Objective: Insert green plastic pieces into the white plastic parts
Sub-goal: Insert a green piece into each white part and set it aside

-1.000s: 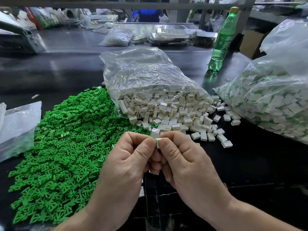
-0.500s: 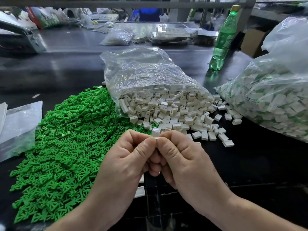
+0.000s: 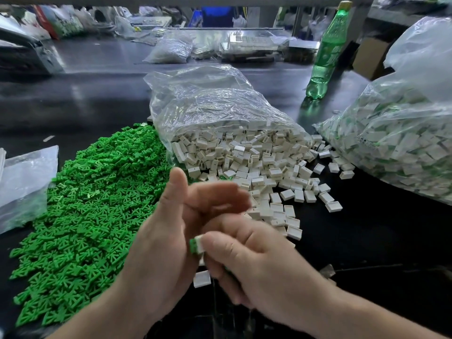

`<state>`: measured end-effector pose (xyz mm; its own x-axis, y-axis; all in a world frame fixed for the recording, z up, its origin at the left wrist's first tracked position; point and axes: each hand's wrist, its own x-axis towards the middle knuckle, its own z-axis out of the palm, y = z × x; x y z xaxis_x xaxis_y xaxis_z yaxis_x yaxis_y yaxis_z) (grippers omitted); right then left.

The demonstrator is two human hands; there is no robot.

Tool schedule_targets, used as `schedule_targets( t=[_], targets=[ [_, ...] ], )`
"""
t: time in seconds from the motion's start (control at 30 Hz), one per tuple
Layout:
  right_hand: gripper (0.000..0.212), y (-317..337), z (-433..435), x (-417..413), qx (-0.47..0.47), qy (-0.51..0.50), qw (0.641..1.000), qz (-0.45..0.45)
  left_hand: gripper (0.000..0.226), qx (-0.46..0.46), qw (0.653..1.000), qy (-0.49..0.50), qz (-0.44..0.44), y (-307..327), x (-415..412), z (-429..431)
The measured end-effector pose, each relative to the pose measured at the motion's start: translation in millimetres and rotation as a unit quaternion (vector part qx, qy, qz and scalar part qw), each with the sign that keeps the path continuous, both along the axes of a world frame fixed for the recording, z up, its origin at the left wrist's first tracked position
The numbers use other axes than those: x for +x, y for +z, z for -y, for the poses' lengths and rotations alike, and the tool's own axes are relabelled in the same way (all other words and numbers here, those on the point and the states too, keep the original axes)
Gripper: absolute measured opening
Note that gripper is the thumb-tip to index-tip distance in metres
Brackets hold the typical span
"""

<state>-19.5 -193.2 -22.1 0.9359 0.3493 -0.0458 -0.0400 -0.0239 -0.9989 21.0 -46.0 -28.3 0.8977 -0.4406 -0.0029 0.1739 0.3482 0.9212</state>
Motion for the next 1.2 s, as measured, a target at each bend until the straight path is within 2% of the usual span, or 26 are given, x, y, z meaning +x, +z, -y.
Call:
schedule_targets(
  t=[0.07, 0.2, 0.3, 0.47, 0.53, 0.6, 0.67, 0.7, 0.77, 0.87, 1.07, 1.2],
  targets=[
    [0.019, -0.4, -6.0, -6.0, -0.046, -0.005, 0.999, 0.029, 0.081, 0.004, 0.999, -0.026, -0.017, -2.3, -8.2, 7.3],
    [0.012, 0.7, -9.3, -11.5, -0.103, -0.032, 0.989, 0.099, 0.073, -0.016, 0.997, 0.058, 0.041, 2.9, -17.1, 16.4],
    [0.011, 1.5, -12.9, -13.9, -0.102, -0.038, 0.986, 0.126, 0.07, -0.023, 0.994, 0.084, 0.069, 7.5, -19.3, 19.6],
    [0.016, 2.5, -12.1, -13.5, -0.101, -0.023, 0.987, 0.12, 0.07, -0.015, 0.992, 0.094, 0.077, 10.7, -21.3, 19.4],
    [0.015, 6.3, -11.0, -11.5, -0.085, -0.017, 0.99, 0.11, 0.074, 0.008, 0.995, 0.081, 0.065, 14.2, -20.4, 18.7],
    [0.023, 7.6, -10.3, -7.9, -0.03, -0.006, 0.997, 0.073, 0.081, 0.042, 0.997, 0.06, 0.038, 15.5, -15.9, 16.4],
    [0.024, 5.9, -5.5, -3.0, 0.038, -0.012, 0.999, 0.026, 0.071, 0.053, 0.996, 0.057, 0.047, 16.5, -10.5, 11.1],
    [0.024, 4.7, -1.7, -0.4, 0.067, -0.021, 0.998, 0.006, 0.057, 0.081, 0.989, 0.071, 0.099, 16.3, -8.0, 6.2],
    [0.024, 2.8, 6.8, 4.7, 0.114, -0.044, 0.992, -0.022, 0.028, 0.183, 0.946, 0.108, 0.246, 17.7, -4.8, -5.3],
    [0.023, 0.8, 13.1, 8.1, 0.145, -0.055, 0.987, -0.036, 0.017, 0.274, 0.881, 0.121, 0.366, 16.6, -3.8, -13.3],
    [0.021, -0.9, 14.7, 8.9, 0.11, -0.056, 0.991, -0.049, 0.018, 0.367, 0.793, 0.154, 0.462, 16.0, 0.0, -9.5],
    [0.021, -0.3, 14.1, 8.6, 0.069, -0.073, 0.994, -0.038, 0.022, 0.387, 0.776, 0.162, 0.471, 14.4, -1.6, -9.3]
  ],
)
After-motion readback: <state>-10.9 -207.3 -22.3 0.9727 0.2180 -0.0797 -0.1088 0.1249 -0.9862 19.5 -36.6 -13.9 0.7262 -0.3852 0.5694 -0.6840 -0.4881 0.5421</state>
